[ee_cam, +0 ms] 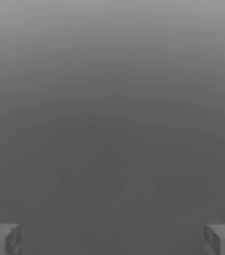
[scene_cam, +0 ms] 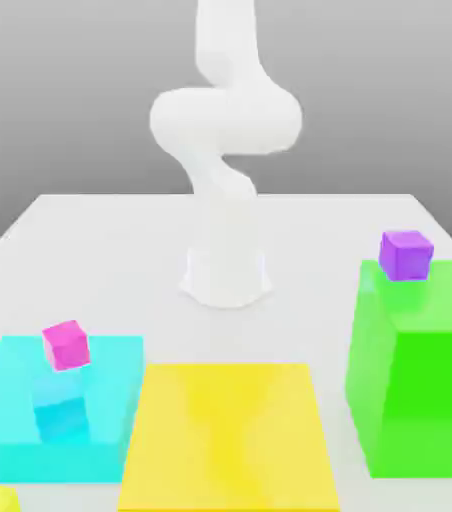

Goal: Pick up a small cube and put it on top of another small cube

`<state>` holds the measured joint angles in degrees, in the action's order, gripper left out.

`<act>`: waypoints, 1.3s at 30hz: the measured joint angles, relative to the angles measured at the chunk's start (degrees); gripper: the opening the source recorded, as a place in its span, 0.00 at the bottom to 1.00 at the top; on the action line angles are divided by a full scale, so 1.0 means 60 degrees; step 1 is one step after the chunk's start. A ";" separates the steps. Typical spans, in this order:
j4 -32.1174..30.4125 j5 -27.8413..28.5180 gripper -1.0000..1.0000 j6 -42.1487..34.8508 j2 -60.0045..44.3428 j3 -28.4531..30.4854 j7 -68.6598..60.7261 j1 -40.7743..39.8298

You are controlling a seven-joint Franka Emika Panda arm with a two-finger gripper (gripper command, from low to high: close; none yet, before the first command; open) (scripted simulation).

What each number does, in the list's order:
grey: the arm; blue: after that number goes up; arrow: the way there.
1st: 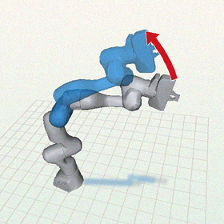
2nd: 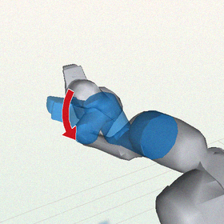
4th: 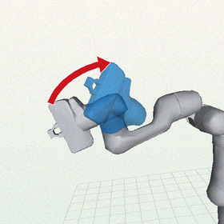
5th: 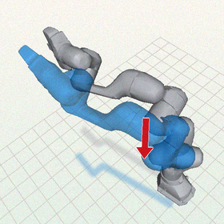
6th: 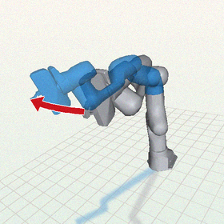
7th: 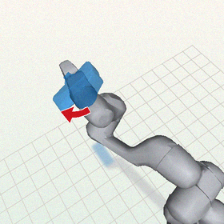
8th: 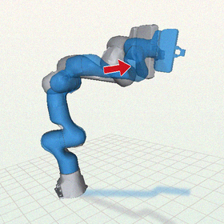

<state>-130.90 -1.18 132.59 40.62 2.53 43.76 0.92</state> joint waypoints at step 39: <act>0.2225 -0.3122 0.00 0.3034 -1.2738 0.2328 -0.5105 -0.1640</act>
<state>-117.55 -19.91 150.79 -35.80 16.50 13.13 -8.92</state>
